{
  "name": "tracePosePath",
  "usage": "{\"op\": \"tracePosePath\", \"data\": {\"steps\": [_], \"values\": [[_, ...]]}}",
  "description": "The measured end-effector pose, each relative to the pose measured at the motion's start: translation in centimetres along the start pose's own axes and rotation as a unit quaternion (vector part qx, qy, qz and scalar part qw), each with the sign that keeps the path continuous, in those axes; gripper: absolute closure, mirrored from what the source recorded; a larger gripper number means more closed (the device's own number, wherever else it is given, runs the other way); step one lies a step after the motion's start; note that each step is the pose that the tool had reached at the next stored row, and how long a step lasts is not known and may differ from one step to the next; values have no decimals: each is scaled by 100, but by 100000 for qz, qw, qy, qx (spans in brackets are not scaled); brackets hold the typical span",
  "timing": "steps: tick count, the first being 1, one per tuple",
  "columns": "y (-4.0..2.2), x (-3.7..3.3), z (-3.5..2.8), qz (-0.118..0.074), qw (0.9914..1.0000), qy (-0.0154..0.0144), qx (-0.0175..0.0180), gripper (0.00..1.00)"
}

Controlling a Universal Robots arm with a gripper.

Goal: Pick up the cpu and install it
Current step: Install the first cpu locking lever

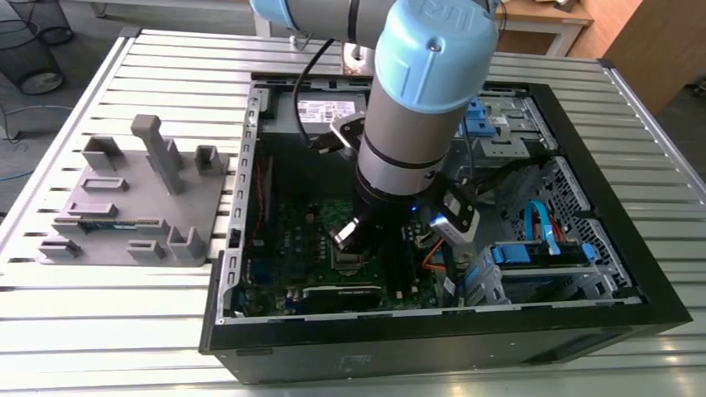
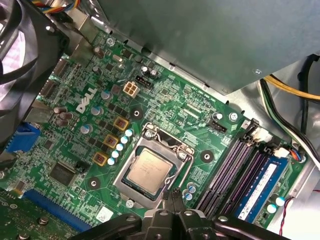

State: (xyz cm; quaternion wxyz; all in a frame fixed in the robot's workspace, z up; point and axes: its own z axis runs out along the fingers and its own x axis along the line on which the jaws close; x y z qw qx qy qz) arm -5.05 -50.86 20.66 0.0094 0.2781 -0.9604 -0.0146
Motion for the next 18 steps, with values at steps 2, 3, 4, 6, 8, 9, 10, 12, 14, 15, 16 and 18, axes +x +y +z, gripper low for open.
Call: {"op": "tracePosePath", "data": {"steps": [2, 3, 4, 6, 8, 9, 10, 12, 14, 15, 16, 18], "values": [[-11, 7, 10, -73, 100000, -151, 61, 89], [-16, 10, 14, -127, 100000, -245, 82, 89], [-21, 13, 18, -188, 99999, -339, 82, 89], [-29, 18, 23, -355, 99998, -489, 24, 89], [-43, 26, 34, -785, 99996, -513, 20, 89], [-46, 28, 41, -974, 99994, -506, 25, 89], [-48, 29, 47, -1178, 99992, -509, 13, 89], [-51, 31, 56, -1585, 99986, -530, -33, 89], [-52, 31, 61, -1919, 99980, -559, -84, 89], [-53, 31, 62, -2066, 99977, -560, -104, 89], [-54, 30, 65, -2229, 99973, -585, -145, 89], [-56, 28, 71, -2490, 99967, -623, -216, 89]]}}
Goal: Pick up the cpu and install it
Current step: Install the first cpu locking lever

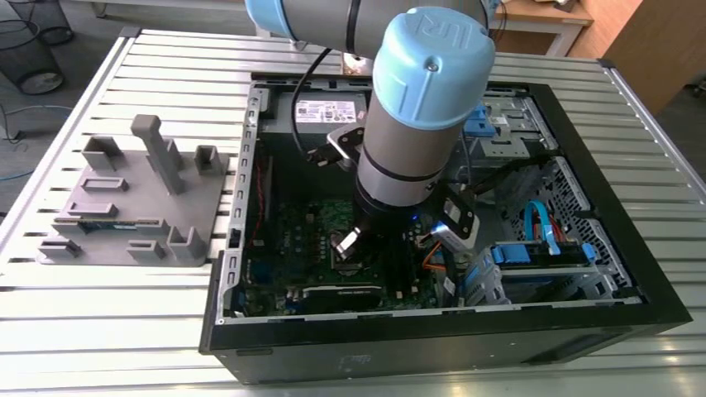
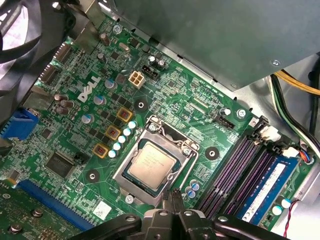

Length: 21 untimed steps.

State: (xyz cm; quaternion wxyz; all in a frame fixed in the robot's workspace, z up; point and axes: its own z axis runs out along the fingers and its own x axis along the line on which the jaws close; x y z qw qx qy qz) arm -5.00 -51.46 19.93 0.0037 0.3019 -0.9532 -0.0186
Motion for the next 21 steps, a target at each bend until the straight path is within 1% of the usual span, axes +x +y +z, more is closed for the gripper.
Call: {"op": "tracePosePath", "data": {"steps": [4, 9, 12, 21], "values": [[-5, 0, 21, -448, 99999, -108, -171, 89], [-6, 0, 22, -509, 99998, -114, -189, 89], [-6, 0, 21, -514, 99997, -250, -440, 89], [-6, 0, 22, -512, 99997, -274, -480, 89]]}}
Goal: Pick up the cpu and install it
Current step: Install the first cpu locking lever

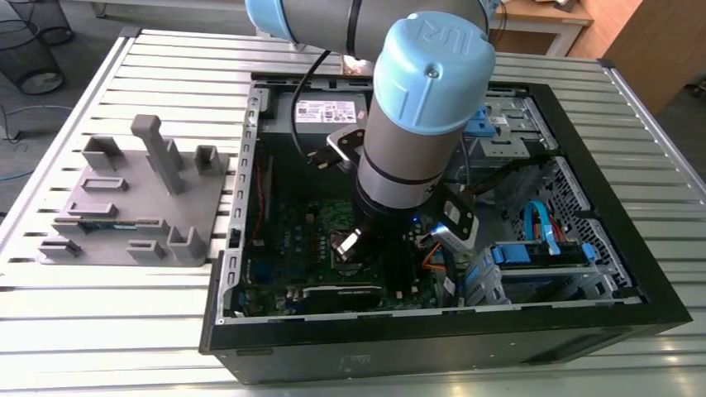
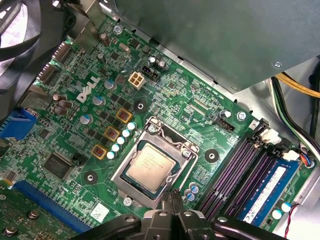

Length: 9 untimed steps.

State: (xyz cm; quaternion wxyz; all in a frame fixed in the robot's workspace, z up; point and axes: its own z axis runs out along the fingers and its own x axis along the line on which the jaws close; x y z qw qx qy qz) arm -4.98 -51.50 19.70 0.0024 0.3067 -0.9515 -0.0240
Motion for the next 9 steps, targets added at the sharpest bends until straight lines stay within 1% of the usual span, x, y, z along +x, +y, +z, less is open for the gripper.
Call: {"op": "tracePosePath", "data": {"steps": [7, 9], "values": [[0, 0, 1, 1, 100000, -28, -38, 89], [-6, 3, 2, -28, 99997, -481, -672, 89]]}}
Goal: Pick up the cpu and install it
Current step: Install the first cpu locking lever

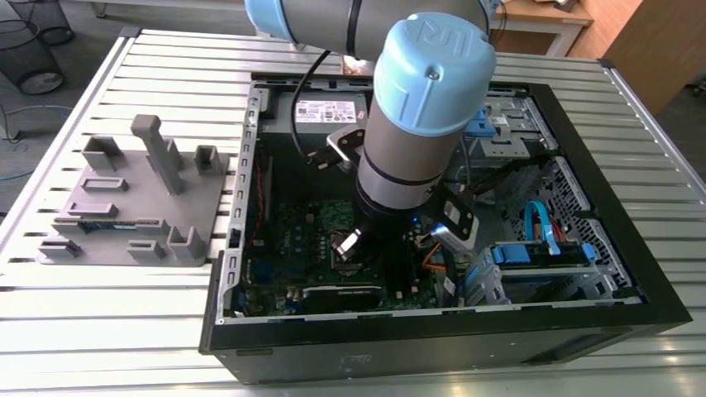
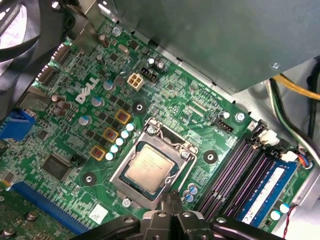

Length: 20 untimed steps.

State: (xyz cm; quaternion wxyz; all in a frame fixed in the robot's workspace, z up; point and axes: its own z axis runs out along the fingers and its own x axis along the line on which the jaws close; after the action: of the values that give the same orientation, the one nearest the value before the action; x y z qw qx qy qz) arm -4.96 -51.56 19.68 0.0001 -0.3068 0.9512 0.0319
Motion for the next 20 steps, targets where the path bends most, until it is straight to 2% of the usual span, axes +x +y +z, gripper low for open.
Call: {"op": "tracePosePath", "data": {"steps": [2, 5, 8, 13, 20], "values": [[-6, 5, 0, -5, 99997, -472, -663, 89], [-16, 13, 1, -21, 99984, -1031, -1448, 89], [-32, 25, 3, -34, 99969, -1462, -2038, 89], [-86, 63, 6, -41, 99958, -1683, -2345, 89], [-108, 76, 11, -41, 99956, -1707, -2411, 89]]}}
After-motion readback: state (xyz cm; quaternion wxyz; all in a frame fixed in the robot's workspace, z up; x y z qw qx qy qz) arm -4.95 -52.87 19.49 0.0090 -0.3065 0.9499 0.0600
